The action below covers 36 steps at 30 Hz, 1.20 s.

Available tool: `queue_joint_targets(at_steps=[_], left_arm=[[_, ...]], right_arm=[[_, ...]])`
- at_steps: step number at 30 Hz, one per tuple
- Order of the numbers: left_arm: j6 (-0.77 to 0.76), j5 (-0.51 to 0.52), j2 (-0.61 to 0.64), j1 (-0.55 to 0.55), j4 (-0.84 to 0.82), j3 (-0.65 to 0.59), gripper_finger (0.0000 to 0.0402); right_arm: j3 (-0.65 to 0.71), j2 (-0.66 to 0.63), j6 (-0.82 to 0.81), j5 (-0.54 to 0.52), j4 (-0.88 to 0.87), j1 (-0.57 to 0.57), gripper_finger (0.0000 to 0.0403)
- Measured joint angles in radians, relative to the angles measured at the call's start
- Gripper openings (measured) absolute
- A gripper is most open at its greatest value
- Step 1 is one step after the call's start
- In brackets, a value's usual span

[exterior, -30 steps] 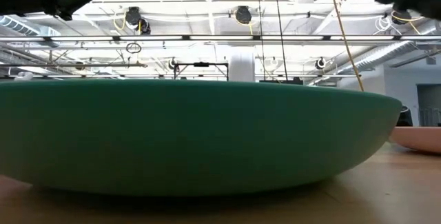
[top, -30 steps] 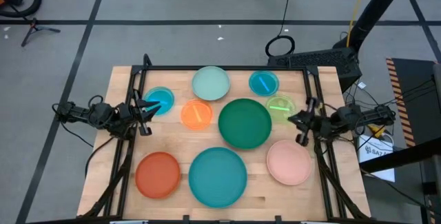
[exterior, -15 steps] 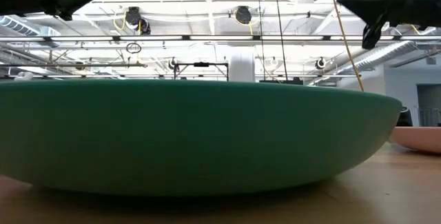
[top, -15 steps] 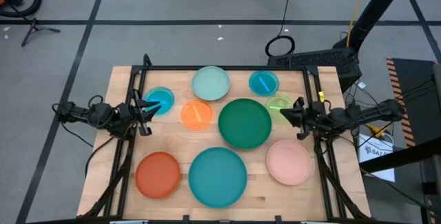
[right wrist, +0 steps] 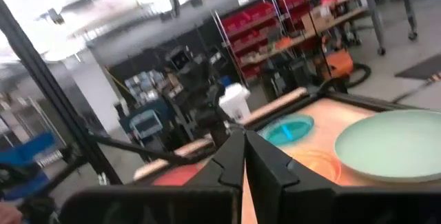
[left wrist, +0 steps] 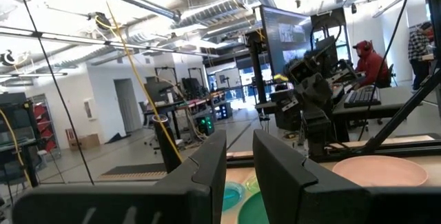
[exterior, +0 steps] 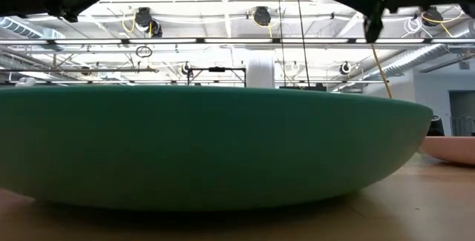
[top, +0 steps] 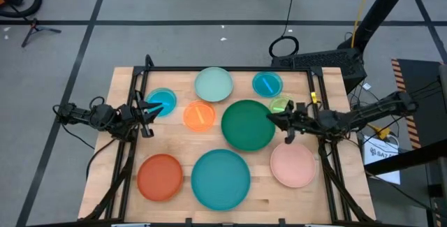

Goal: Stack plastic plates
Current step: Stack the dark blue plate on top of the green plate

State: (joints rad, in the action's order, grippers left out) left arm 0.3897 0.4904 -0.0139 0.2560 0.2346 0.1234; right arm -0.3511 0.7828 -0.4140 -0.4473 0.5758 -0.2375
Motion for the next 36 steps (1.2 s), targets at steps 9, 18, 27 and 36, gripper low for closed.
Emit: queue_joint_targets(at_steps=[9,18,27,36], left_arm=[[0.015,0.000,0.000,0.000,-0.032,0.000,0.0081],[0.031,0.000,0.000,0.000,-0.024,0.000,0.0081],[0.087,0.000,0.000,0.000,-0.020,0.000,0.0081],[0.153,0.000,0.000,0.000,-0.020,0.000,0.0081]], right_arm=[[-0.364,0.271,-0.179,0.004,-0.307,0.000,0.0011],[-0.732,0.456,-0.271,0.057,-0.817,0.012,0.0011],[-0.943,0.525,-0.679,0.166,-1.262,0.100,0.0011],[-0.945,0.525,-0.633,0.273,-1.260,0.168,0.0011]])
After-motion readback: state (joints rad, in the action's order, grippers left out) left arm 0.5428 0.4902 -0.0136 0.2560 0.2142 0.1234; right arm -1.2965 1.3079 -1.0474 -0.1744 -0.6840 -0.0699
